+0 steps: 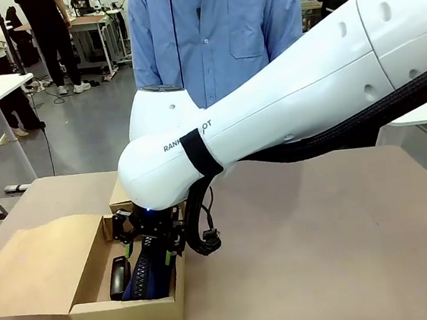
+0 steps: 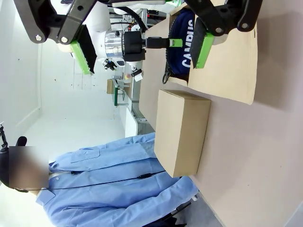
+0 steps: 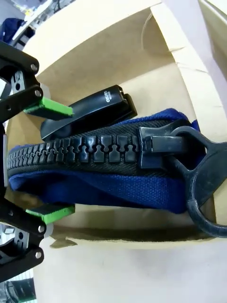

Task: Place items inside the box.
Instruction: Pick up a Pencil pouch or Stapler and place it inside the Mailer Box closest to the robot.

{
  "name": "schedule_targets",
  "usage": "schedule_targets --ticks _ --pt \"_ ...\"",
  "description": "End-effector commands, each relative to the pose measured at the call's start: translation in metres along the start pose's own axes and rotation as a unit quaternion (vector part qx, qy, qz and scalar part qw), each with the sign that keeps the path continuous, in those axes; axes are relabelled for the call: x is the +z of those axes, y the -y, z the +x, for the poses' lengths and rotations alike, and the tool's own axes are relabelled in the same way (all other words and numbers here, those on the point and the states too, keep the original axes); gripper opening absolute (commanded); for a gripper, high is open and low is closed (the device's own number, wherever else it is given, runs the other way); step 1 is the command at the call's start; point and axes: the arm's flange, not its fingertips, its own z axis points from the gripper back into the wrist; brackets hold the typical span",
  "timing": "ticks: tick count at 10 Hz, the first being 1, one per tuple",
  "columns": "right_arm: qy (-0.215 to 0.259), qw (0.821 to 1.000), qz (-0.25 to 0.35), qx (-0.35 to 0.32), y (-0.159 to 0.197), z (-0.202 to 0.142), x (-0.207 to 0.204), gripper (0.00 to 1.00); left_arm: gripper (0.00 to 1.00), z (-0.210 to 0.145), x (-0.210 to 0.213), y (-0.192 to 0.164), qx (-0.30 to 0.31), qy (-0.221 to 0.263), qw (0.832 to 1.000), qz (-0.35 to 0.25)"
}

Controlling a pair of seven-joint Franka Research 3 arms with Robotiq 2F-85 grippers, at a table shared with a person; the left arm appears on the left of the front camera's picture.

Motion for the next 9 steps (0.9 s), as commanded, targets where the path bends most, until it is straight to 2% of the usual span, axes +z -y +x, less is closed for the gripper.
schedule_targets --ticks 1,3,4,6,7,8,9 --pt "-0.01 0.999 0.025 0.029 0.011 -0.005 0.017 1.0 1.0 0.0 0.001 0.0 -0.008 0.001 1.0 -0.009" --pt "-0.036 0.987 0.137 0.076 0.052 -0.012 0.08 1.0 1.0 0.0 0.001 0.0 -0.008 0.001 1.0 -0.009" --pt "-0.023 0.98 0.183 0.076 0.079 -0.016 0.107 1.0 1.0 0.0 0.001 0.0 -0.008 0.001 1.0 -0.009" --pt "-0.024 0.946 0.309 0.092 0.161 -0.028 0.153 1.0 1.0 0.0 0.001 0.0 -0.008 0.001 1.0 -0.009" --pt "-0.02 0.931 0.355 0.081 0.189 -0.031 0.155 1.0 1.0 0.0 0.001 0.0 -0.008 0.001 1.0 -0.009" --pt "-0.011 0.926 0.375 0.025 0.2 -0.027 0.147 1.0 1.0 0.0 0.001 0.0 -0.008 0.001 1.0 -0.009" --pt "0.011 0.955 0.289 0.072 0.1 -0.013 0.177 1.0 1.0 0.0 0.001 0.0 -0.008 0.001 1.0 -0.009"
